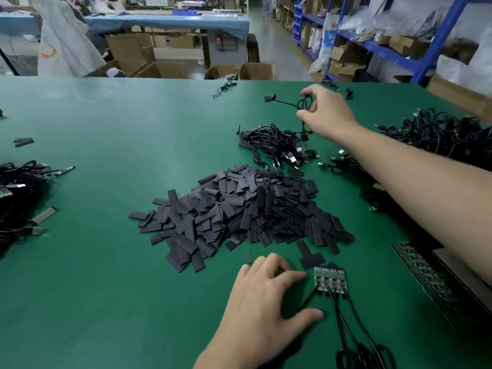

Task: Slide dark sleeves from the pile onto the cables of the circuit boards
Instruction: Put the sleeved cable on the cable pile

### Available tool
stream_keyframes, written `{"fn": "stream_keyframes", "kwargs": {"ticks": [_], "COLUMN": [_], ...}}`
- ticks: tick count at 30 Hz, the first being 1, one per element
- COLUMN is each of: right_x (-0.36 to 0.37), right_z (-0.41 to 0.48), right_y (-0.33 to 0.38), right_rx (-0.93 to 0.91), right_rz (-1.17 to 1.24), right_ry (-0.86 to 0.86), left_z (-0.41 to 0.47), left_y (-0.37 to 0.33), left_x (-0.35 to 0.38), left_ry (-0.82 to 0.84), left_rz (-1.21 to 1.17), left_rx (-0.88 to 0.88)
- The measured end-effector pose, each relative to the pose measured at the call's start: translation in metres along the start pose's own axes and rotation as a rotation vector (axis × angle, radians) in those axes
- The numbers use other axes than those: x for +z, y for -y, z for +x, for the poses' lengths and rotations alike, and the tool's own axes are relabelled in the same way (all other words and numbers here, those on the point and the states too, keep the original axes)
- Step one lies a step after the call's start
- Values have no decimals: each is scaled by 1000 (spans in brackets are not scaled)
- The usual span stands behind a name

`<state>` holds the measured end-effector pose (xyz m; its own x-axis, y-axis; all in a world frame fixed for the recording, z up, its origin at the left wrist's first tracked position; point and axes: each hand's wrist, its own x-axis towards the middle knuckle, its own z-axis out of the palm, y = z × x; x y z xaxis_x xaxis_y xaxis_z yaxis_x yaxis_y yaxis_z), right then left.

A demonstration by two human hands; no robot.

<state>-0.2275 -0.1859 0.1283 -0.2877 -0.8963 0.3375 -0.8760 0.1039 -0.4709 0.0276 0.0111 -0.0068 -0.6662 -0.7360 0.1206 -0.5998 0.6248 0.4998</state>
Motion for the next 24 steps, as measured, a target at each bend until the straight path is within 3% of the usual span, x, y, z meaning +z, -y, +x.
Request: {"fn": "stream_keyframes", "kwargs": {"ticks": [4, 7, 10, 15, 20, 24], "right_x": [26, 43, 43, 16, -14, -24], "right_z": [40, 41, 21, -66, -191, -252], "right_y": [3, 0, -6, -9, -27, -43], "right_rx": [-20, 37, 27, -53, 26, 132], "right_rz": [-142, -141, -109, 80, 66, 141], "right_ry": [52, 165, 137, 3, 173, 347], "left_z": [2, 2, 2, 3, 3, 1], "left_y": [1, 3, 3, 1, -3, -10], "left_x": [1, 1, -1, -5, -10, -14], "left_ry": [25, 28, 44, 27, -22, -92], "left_rz": [-15, -26, -35, -68, -167, -433], "left_rx": [13, 30, 32, 32, -1, -86]}}
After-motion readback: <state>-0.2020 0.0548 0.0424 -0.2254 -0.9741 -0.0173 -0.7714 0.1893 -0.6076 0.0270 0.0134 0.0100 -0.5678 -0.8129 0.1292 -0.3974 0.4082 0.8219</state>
